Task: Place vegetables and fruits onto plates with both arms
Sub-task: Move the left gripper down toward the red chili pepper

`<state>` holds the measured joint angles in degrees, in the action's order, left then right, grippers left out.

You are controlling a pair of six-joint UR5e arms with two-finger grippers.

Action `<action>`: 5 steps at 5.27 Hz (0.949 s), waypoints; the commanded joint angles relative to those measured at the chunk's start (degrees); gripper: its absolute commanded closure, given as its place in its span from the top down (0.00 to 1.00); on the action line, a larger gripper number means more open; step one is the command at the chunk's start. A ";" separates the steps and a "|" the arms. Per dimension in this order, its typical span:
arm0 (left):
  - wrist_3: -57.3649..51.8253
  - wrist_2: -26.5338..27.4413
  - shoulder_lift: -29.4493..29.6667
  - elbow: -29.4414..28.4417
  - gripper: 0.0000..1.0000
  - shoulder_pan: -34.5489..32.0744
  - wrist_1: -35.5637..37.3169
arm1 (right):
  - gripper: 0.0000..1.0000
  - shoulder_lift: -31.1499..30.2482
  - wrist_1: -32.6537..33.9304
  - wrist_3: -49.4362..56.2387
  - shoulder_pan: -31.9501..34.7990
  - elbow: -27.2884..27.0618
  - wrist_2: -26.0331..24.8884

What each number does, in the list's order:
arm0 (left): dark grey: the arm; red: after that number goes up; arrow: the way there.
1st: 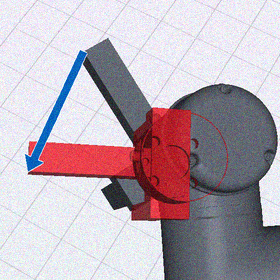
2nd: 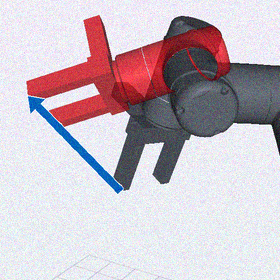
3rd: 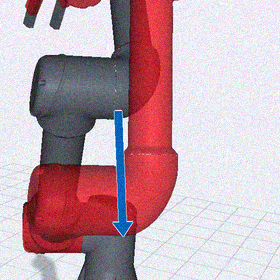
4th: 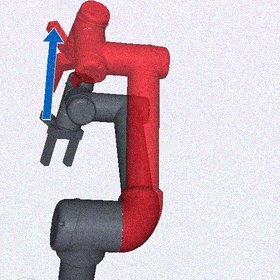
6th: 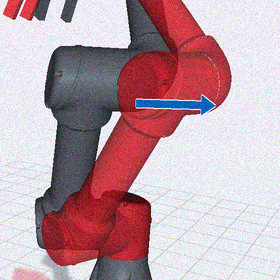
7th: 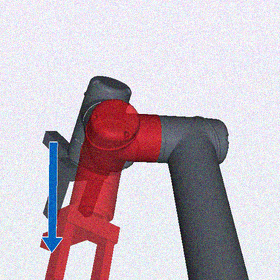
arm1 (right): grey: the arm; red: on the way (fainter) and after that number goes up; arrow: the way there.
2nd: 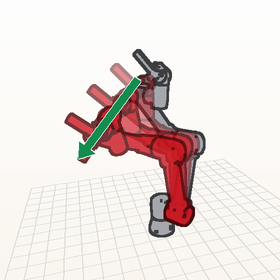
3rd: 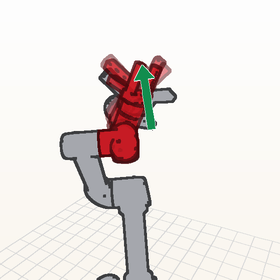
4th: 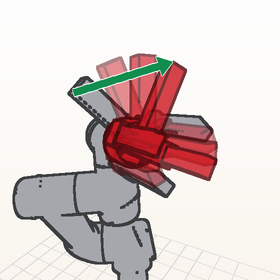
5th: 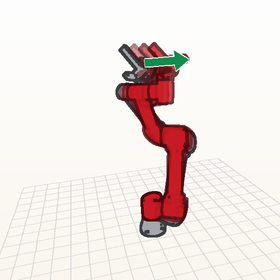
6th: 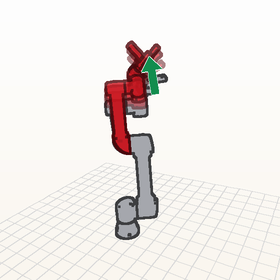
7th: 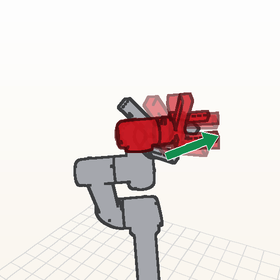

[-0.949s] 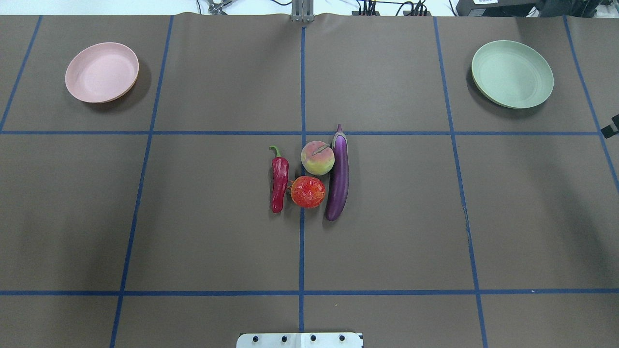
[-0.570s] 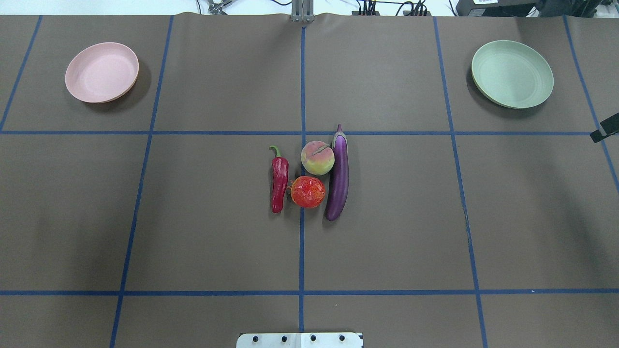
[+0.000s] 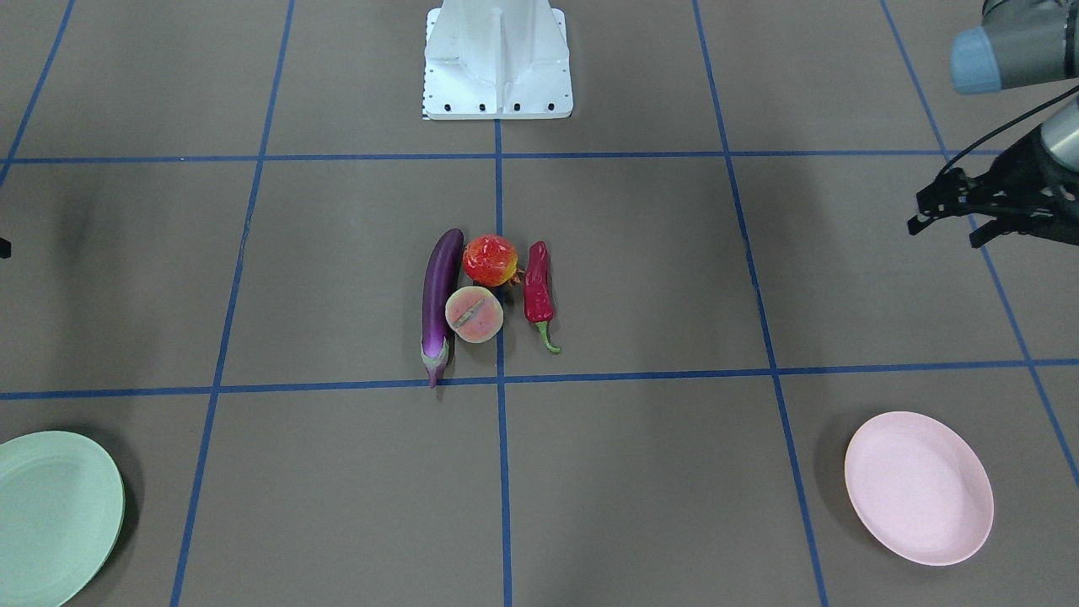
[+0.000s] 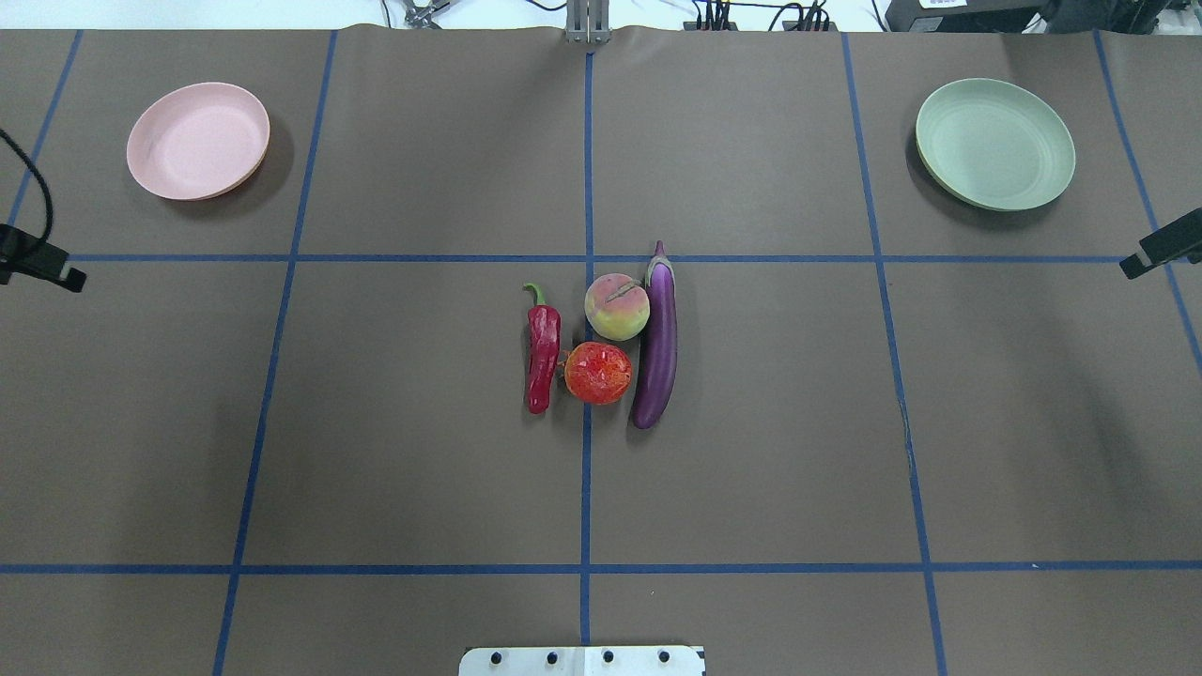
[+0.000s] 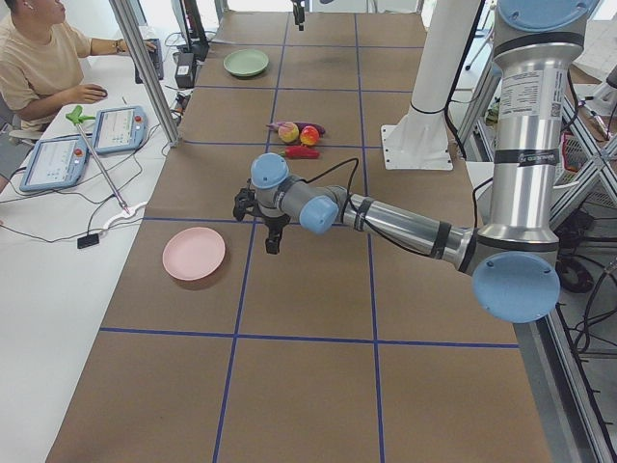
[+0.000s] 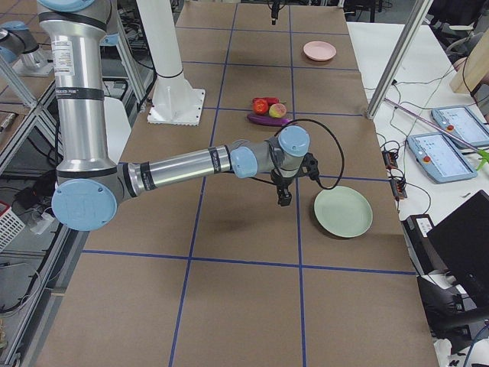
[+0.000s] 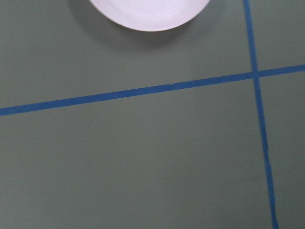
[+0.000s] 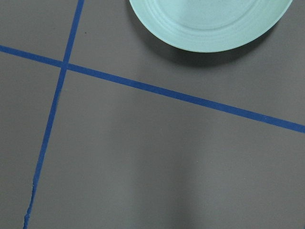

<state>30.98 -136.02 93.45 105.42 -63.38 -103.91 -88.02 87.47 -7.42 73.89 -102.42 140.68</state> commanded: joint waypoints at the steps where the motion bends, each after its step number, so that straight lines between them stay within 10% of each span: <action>1: 10.79 1.20 9.93 -0.91 1.00 10.07 3.60 | 1.00 0.65 -0.02 -1.01 -1.46 -1.11 -0.05; 5: 26.56 4.19 41.47 -24.57 0.99 21.36 7.05 | 1.00 2.15 -0.02 -4.70 -4.80 -2.08 -0.40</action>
<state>55.07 -131.81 128.28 87.24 -43.37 -96.87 -86.11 87.45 -11.62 69.65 -104.47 140.35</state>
